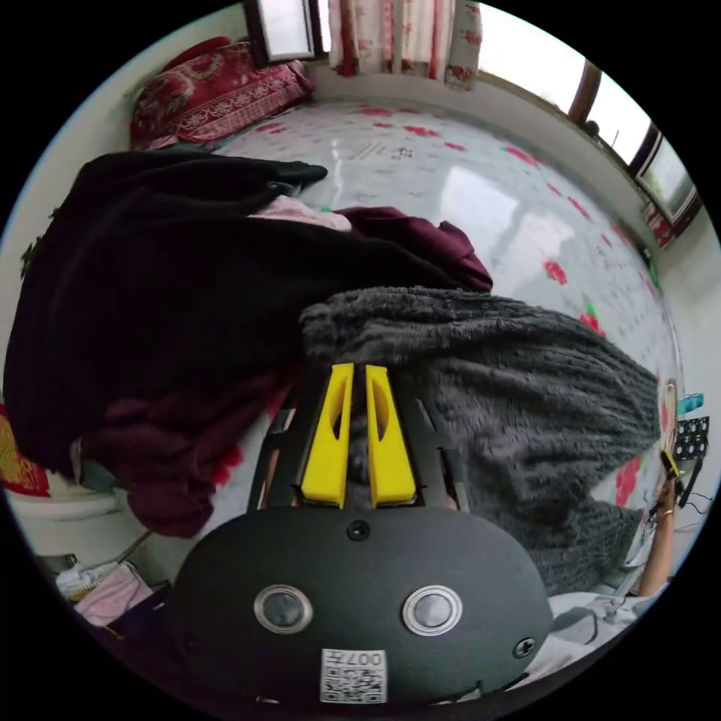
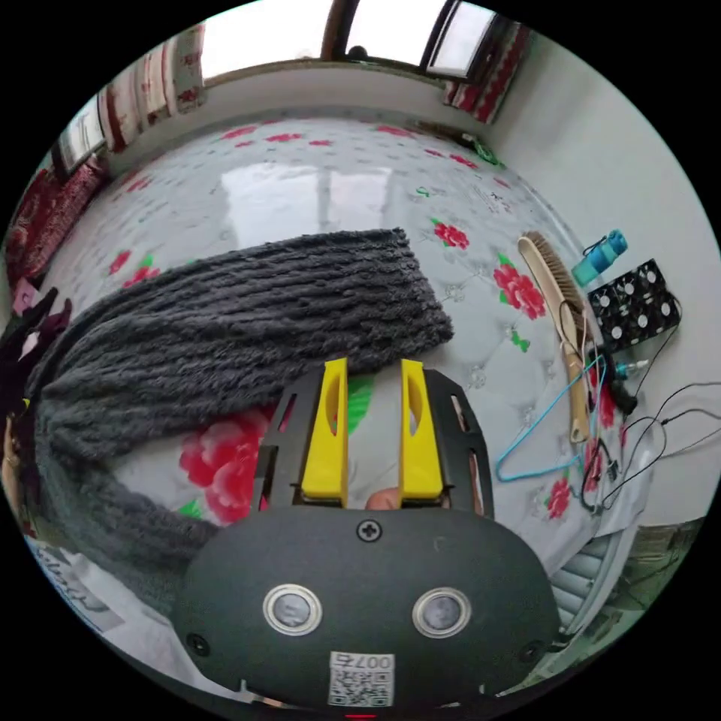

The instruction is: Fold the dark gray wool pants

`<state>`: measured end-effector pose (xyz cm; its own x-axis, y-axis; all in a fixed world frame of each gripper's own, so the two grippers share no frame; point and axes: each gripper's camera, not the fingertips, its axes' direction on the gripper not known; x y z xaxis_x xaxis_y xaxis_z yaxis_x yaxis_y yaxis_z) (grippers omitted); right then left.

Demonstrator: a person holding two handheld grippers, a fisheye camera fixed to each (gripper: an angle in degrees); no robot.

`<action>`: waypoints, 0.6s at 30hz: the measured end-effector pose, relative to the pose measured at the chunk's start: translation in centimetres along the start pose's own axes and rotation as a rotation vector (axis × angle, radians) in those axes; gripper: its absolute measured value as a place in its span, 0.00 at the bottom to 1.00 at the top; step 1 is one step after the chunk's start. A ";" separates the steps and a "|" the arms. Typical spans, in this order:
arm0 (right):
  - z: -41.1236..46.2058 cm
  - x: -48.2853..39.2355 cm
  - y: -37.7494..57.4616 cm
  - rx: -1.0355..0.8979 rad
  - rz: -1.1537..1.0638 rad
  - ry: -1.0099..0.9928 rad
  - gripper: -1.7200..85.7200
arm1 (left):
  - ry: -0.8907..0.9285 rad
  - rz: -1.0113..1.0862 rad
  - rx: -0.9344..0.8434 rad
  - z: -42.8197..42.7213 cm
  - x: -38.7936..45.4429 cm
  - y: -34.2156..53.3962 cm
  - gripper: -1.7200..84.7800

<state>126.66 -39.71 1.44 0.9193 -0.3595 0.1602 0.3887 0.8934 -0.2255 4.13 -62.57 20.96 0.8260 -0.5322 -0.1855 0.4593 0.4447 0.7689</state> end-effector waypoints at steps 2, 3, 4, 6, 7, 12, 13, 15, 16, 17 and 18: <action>-2.9 0.7 3.9 0.036 0.055 -0.089 0.14 | -0.023 -0.025 0.004 -3.1 -2.1 3.8 0.05; -4.5 1.7 6.9 0.040 0.115 -0.122 0.14 | -0.033 -0.049 -0.006 -4.8 -3.8 6.6 0.06; -5.8 3.0 10.3 0.033 0.183 -0.132 0.15 | -0.037 -0.062 -0.013 -5.6 -4.7 8.1 0.06; -7.4 5.5 15.6 0.004 0.306 -0.115 0.15 | -0.050 -0.151 -0.050 -8.0 -8.6 14.1 0.08; -8.2 7.4 19.0 -0.025 0.402 -0.093 0.15 | -0.049 -0.178 -0.061 -8.4 -9.6 15.6 0.08; -10.8 13.5 29.2 -0.071 0.691 -0.092 0.15 | 0.033 -0.399 -0.110 -10.6 -16.8 24.2 0.11; -11.0 14.0 30.1 -0.062 0.702 -0.122 0.15 | 0.033 -0.415 -0.104 -10.9 -17.3 24.7 0.11; -10.9 13.9 30.3 -0.075 0.669 -0.154 0.15 | 0.055 -0.478 -0.095 -11.4 -19.2 25.8 0.13; -10.7 13.4 30.2 -0.082 0.637 -0.168 0.14 | 0.065 -0.486 -0.096 -11.3 -19.6 26.0 0.13; -10.5 13.2 30.1 -0.088 0.626 -0.182 0.14 | 0.086 -0.494 -0.109 -11.1 -20.3 26.1 0.14; -10.3 12.7 29.8 -0.100 0.608 -0.217 0.13 | 0.107 -0.493 -0.129 -10.7 -20.8 26.1 0.14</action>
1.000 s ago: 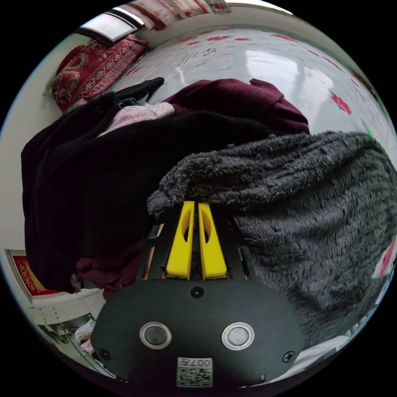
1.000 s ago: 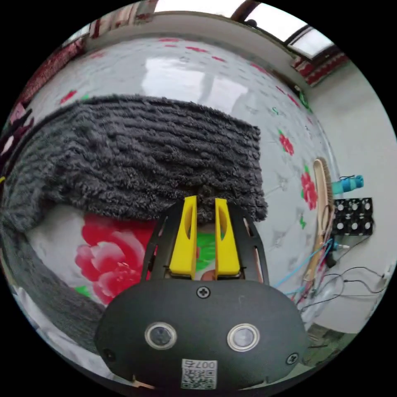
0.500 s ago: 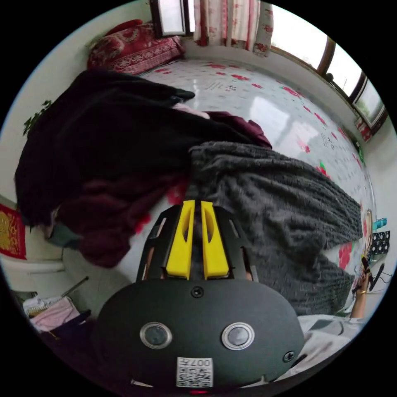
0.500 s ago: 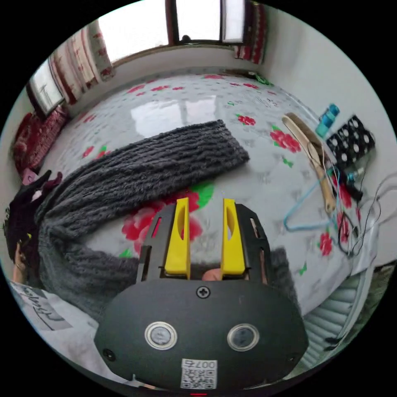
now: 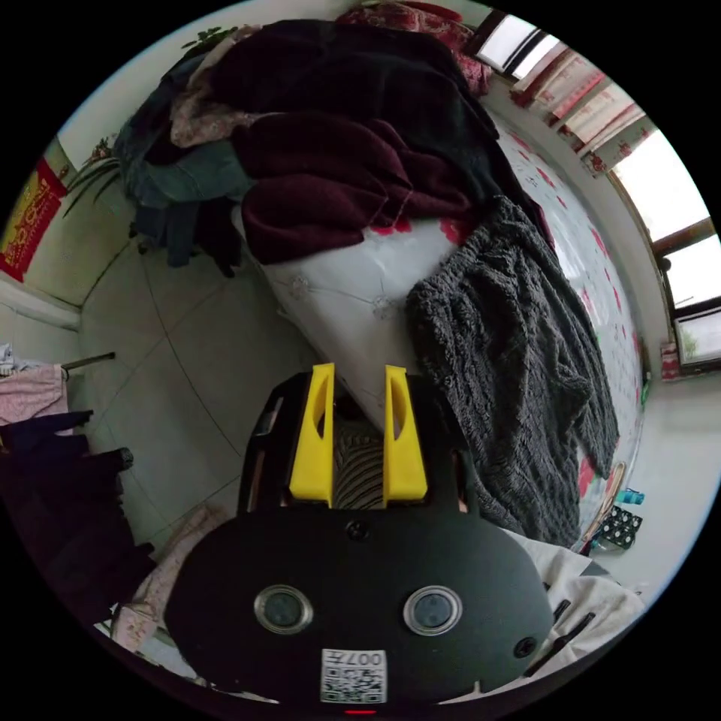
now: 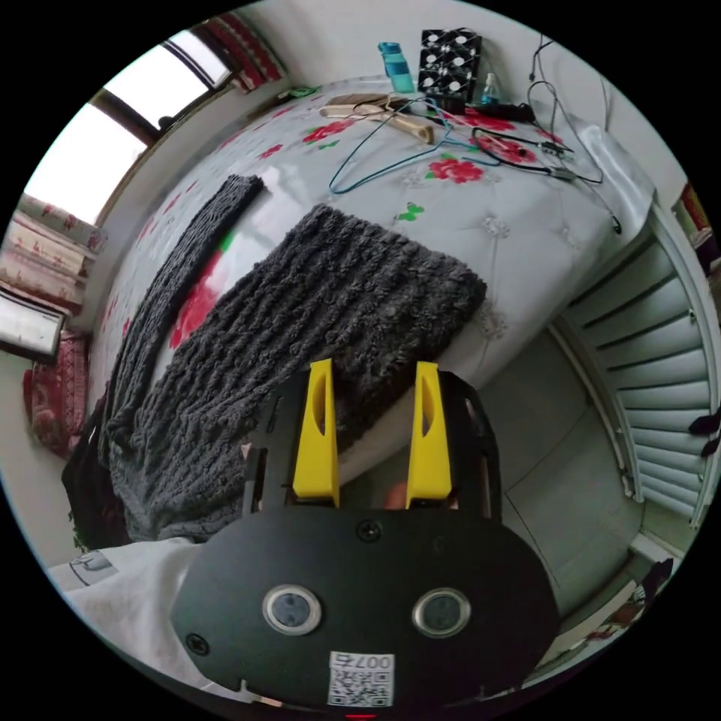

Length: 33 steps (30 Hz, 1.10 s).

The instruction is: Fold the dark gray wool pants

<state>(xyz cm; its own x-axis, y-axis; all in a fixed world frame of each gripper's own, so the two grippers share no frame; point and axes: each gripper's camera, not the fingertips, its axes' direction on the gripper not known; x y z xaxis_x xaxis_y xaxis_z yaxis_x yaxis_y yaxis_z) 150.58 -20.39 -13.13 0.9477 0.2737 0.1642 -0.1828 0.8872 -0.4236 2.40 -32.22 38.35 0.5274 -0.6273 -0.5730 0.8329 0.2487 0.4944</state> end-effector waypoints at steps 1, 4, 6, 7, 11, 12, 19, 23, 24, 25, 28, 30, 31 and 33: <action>0.1 -0.6 0.1 0.004 -0.010 0.021 0.13 | 0.009 0.001 -0.010 0.2 -0.2 -0.2 0.15; -0.7 -2.0 0.4 0.017 -0.043 0.068 0.09 | 0.056 0.054 -0.036 0.6 0.3 -1.4 0.15; -1.5 -2.5 0.3 0.014 -0.056 0.044 0.07 | 0.090 0.115 -0.057 0.8 1.2 -2.5 0.15; -2.4 -3.0 0.3 0.026 -0.070 0.030 0.07 | 0.102 0.127 -0.064 0.8 1.4 -2.8 0.15; -6.9 -4.5 0.5 0.116 -0.111 -0.081 0.05 | 0.057 0.184 -0.172 1.8 1.9 -4.9 0.02; -8.5 -4.9 0.5 0.146 -0.117 -0.115 0.04 | 0.090 0.221 -0.192 1.9 1.7 -5.2 0.02; -16.6 -4.4 1.1 0.314 -0.026 -0.377 0.04 | 0.679 0.194 0.033 -7.1 -4.7 -7.0 0.01; -18.8 -4.0 1.4 0.371 0.015 -0.460 0.04 | 0.890 0.186 0.178 -13.2 -8.9 -8.3 0.01; -19.3 -4.2 1.3 0.383 0.018 -0.463 0.04 | 0.903 0.192 0.198 -14.5 -9.3 -8.7 0.01; -19.7 -4.6 1.1 0.398 0.014 -0.459 0.04 | 0.902 0.196 0.206 -15.0 -9.4 -8.9 0.01; -20.3 -6.3 0.2 0.430 -0.004 -0.449 0.04 | 0.903 0.206 0.222 -16.2 -8.8 -10.0 0.01; -20.4 -7.8 -1.0 0.438 -0.020 -0.445 0.04 | 0.895 0.187 0.207 -15.8 -7.1 -11.5 0.01; -20.4 -9.3 -2.2 0.440 -0.046 -0.426 0.04 | 0.889 0.187 0.199 -15.6 -6.4 -12.1 0.01; -20.1 -12.2 -4.7 0.428 -0.100 -0.382 0.04 | 0.859 0.211 0.175 -14.8 -2.5 -15.1 0.01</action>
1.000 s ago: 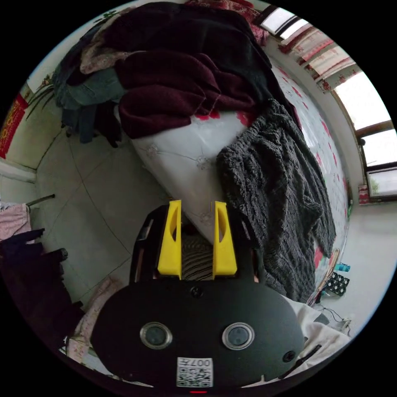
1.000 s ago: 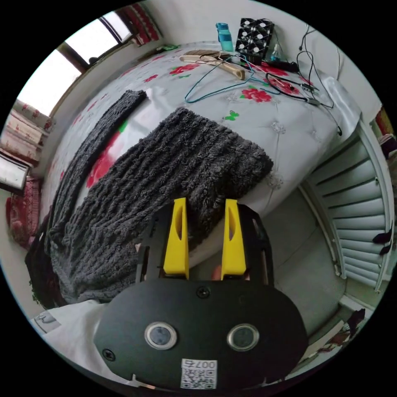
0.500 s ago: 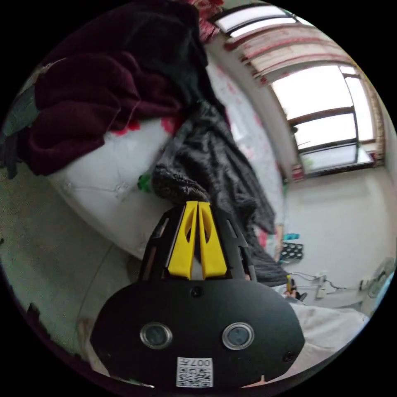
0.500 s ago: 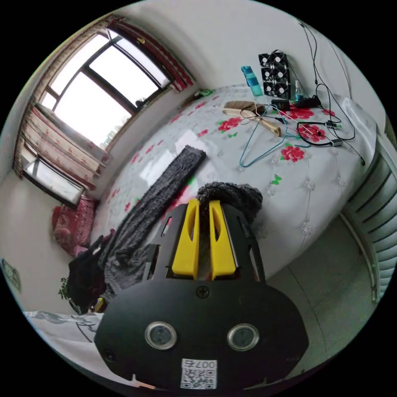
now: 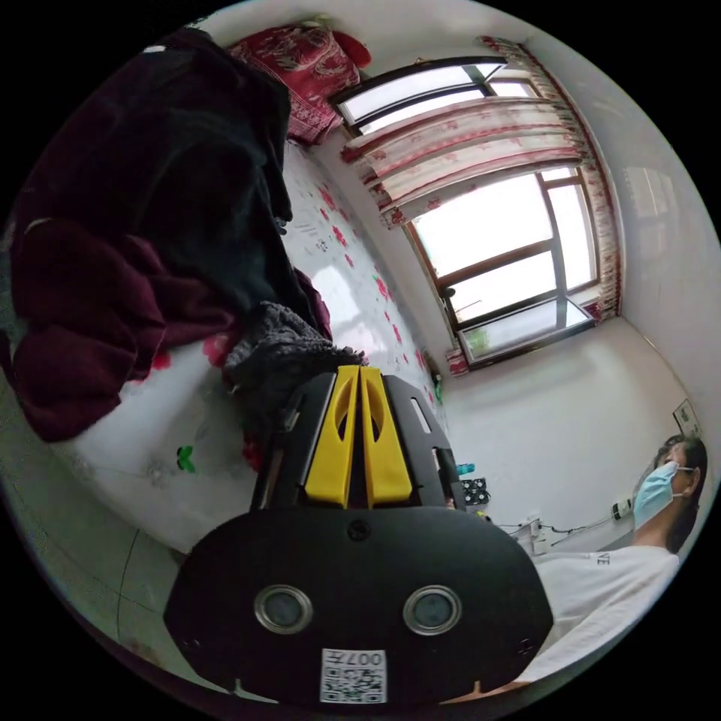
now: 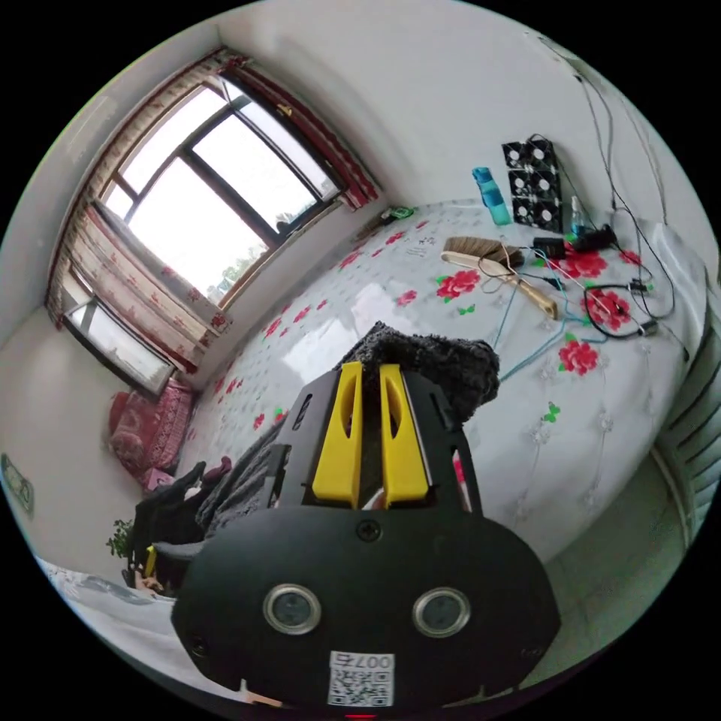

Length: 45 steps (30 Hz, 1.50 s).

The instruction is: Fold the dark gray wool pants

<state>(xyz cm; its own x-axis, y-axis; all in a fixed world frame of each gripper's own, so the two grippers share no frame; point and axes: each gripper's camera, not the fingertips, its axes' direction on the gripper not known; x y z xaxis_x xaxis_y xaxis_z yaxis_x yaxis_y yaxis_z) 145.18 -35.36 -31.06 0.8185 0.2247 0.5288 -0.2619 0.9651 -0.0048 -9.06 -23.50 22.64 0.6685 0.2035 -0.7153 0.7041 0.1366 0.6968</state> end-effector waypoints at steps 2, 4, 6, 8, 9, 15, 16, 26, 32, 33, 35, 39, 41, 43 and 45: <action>3.0 -2.3 -2.8 -0.037 -0.040 0.042 0.05 | -0.031 0.015 -0.022 3.8 1.1 -3.0 0.01; 8.2 -5.7 -6.9 -0.081 -0.103 0.111 0.05 | -0.074 -0.002 -0.024 8.2 1.9 -6.3 0.01; 13.3 -8.2 -9.6 -0.109 -0.144 0.182 0.06 | -0.149 -0.046 -0.012 14.8 2.0 -10.4 0.01; 19.2 -9.9 -11.4 -0.165 -0.167 0.266 0.06 | -0.237 -0.091 -0.012 19.6 1.5 -12.5 0.01; 22.8 -10.2 -11.8 -0.218 -0.154 0.298 0.07 | -0.292 -0.128 -0.024 22.2 1.0 -13.4 0.01; 29.2 -9.1 -8.5 -0.302 -0.192 0.261 0.08 | -0.343 0.009 -0.013 25.7 1.2 -11.7 0.01; 29.1 -7.8 -7.4 -0.305 -0.177 0.277 0.08 | -0.358 0.038 -0.020 25.6 1.3 -11.0 0.02; 29.2 3.4 -4.4 -0.327 0.196 0.154 0.10 | -0.691 0.086 -0.155 28.1 -0.5 0.3 0.14; 33.1 1.4 -3.8 -0.425 0.224 0.116 0.04 | -0.969 0.206 -0.339 38.0 -1.9 -0.1 0.14; 32.1 0.9 -3.8 -0.404 0.197 0.113 0.03 | -0.994 0.225 -0.392 39.1 -1.7 -0.5 0.11; 29.5 0.8 -3.7 -0.367 0.168 0.094 0.03 | -0.977 0.263 -0.461 39.8 -1.0 -1.0 0.07; 21.0 2.8 -1.7 -0.320 0.188 0.007 0.02 | -0.844 0.338 -0.506 36.6 1.4 0.6 0.06; 16.7 3.6 0.2 -0.295 0.194 0.017 0.02 | -0.806 0.366 -0.549 34.5 2.3 2.6 0.06; 11.7 4.5 3.5 -0.295 0.179 0.090 0.02 | -0.812 0.368 -0.590 32.6 2.1 5.0 0.06; 9.2 5.7 6.3 -0.328 0.214 0.173 0.03 | -0.854 0.294 -0.653 31.0 -0.7 8.3 0.08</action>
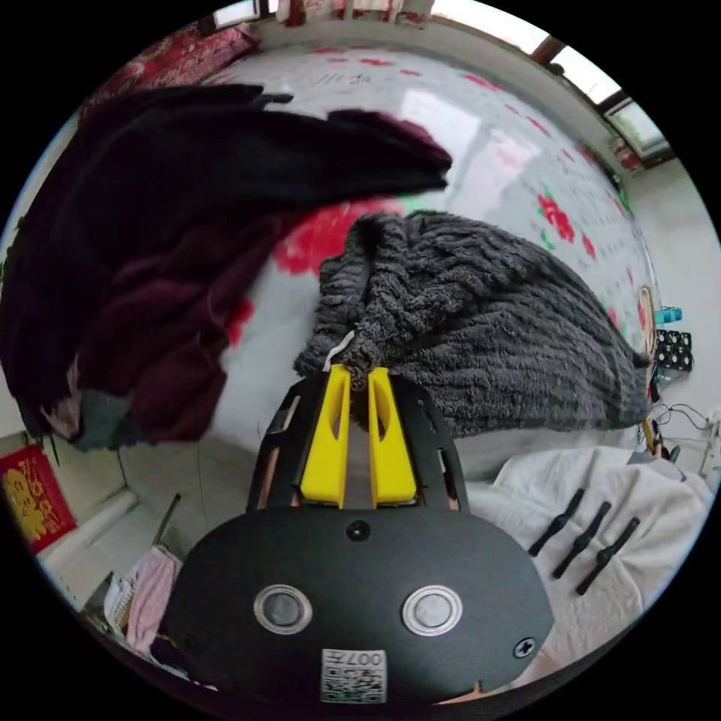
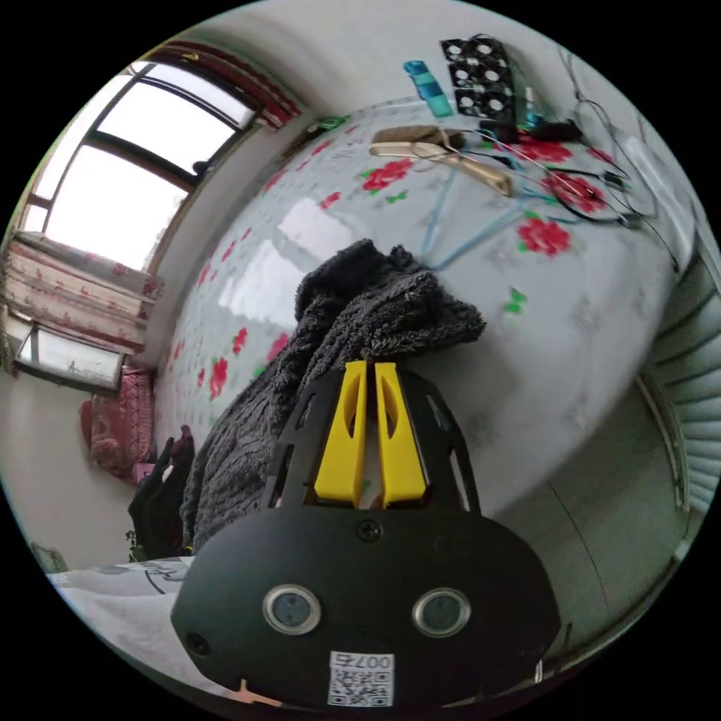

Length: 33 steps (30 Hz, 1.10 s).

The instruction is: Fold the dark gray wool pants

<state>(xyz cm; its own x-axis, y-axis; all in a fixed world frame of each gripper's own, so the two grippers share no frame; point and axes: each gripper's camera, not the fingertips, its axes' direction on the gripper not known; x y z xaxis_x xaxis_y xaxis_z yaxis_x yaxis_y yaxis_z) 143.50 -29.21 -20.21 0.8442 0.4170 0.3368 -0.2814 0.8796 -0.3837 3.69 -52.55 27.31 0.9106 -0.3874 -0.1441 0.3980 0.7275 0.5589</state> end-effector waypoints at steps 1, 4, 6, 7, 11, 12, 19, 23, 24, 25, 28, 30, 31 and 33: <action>-0.5 1.3 1.7 -0.012 0.036 0.047 0.04 | 0.007 -0.022 -0.021 0.8 -0.4 0.8 0.08; -2.2 2.2 4.3 0.060 0.083 0.234 0.06 | 0.075 -0.121 -0.012 2.2 -2.3 3.8 0.11; -3.1 0.6 4.6 0.117 0.027 0.291 0.07 | 0.116 -0.147 0.105 0.2 -2.7 4.9 0.12; -3.3 -1.1 4.5 0.149 -0.048 0.324 0.07 | 0.105 -0.154 0.134 -0.5 -2.6 5.0 0.11; -1.1 -6.1 3.4 0.146 -0.254 0.307 0.08 | -0.019 -0.087 0.342 -4.7 0.0 4.1 0.11; 0.2 -7.1 2.8 0.126 -0.284 0.283 0.08 | -0.030 -0.031 0.376 -5.2 1.5 3.3 0.11; 8.5 -9.1 -0.3 -0.108 -0.232 0.373 0.04 | -0.125 0.232 0.200 2.6 11.3 -4.1 0.10; 6.8 -12.2 0.1 0.038 -0.306 0.379 0.04 | -0.275 0.282 0.042 8.7 13.0 -6.6 0.02; 6.6 -13.4 0.4 0.056 -0.353 0.385 0.04 | -0.241 0.246 0.038 8.6 12.5 -7.2 0.01; 6.9 -14.1 0.5 0.048 -0.379 0.407 0.04 | -0.215 0.223 0.035 8.5 12.1 -7.4 0.01; 6.9 -13.7 0.9 -0.002 -0.393 0.439 0.06 | -0.113 0.165 0.053 8.5 10.4 -7.6 0.01; 5.2 -12.6 1.6 0.046 -0.371 0.420 0.06 | -0.093 0.174 0.071 8.6 10.1 -7.2 0.01; 3.6 -11.6 2.1 0.105 -0.346 0.409 0.07 | -0.092 0.176 0.071 8.6 10.1 -7.2 0.01; 0.9 -9.1 2.7 0.206 -0.247 0.415 0.07 | -0.093 0.172 0.062 8.6 10.1 -7.3 0.01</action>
<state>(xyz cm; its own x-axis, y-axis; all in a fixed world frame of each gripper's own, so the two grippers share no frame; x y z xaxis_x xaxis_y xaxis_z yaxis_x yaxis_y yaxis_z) 134.61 -30.40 -23.54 0.9947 0.1023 0.0105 -0.0997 0.9844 -0.1447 9.02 -66.65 28.78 0.9491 -0.3132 0.0324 0.2271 0.7521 0.6186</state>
